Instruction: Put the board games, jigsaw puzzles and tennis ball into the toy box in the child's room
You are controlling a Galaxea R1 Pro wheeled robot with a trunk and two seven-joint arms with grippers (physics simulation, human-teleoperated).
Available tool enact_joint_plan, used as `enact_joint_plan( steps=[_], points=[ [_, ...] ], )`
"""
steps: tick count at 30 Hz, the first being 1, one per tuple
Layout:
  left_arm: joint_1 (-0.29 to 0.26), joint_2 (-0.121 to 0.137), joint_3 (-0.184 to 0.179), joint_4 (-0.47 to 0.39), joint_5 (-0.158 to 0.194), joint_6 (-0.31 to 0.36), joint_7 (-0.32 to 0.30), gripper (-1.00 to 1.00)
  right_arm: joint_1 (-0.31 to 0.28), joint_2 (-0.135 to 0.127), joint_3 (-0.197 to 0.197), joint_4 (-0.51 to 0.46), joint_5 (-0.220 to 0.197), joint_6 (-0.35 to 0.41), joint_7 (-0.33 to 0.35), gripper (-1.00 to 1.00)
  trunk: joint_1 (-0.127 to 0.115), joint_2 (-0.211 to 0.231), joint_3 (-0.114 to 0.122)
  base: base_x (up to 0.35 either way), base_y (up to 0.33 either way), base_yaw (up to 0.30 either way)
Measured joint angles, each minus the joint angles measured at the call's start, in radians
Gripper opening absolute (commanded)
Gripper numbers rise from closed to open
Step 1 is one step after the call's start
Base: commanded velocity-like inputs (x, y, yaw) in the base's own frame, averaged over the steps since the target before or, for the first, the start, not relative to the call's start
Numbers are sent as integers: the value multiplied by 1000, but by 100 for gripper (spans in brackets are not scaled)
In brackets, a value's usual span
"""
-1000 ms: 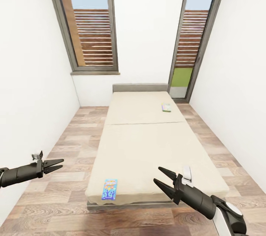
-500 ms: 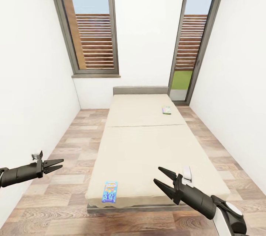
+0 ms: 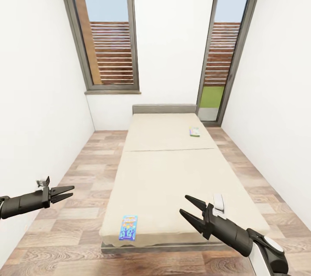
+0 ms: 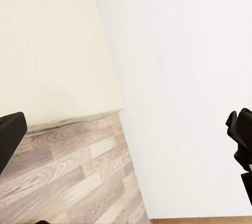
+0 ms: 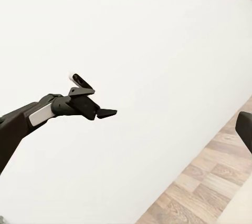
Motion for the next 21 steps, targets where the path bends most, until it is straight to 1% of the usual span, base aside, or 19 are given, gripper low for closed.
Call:
enact_joint_plan(
  steps=[6, 15, 21],
  points=[
    [0, -1, 0, 0, 0, 0, 0, 100, 0, 1, 0, 0, 0, 0, 0, 100, 0, 0, 10, 0, -19, 0],
    [0, -1, -1, 0, 0, 0, 0, 100, 0, -1, -1, 0, 0, 2, -1, 100, 0, 0, 17, 0, -177, 0],
    [0, 0, 0, 0, 0, 0, 0, 100, 0, 0, -1, 0, 0, 1, -4, 100, 0, 0, 18, 0, -56, 0]
  ],
)
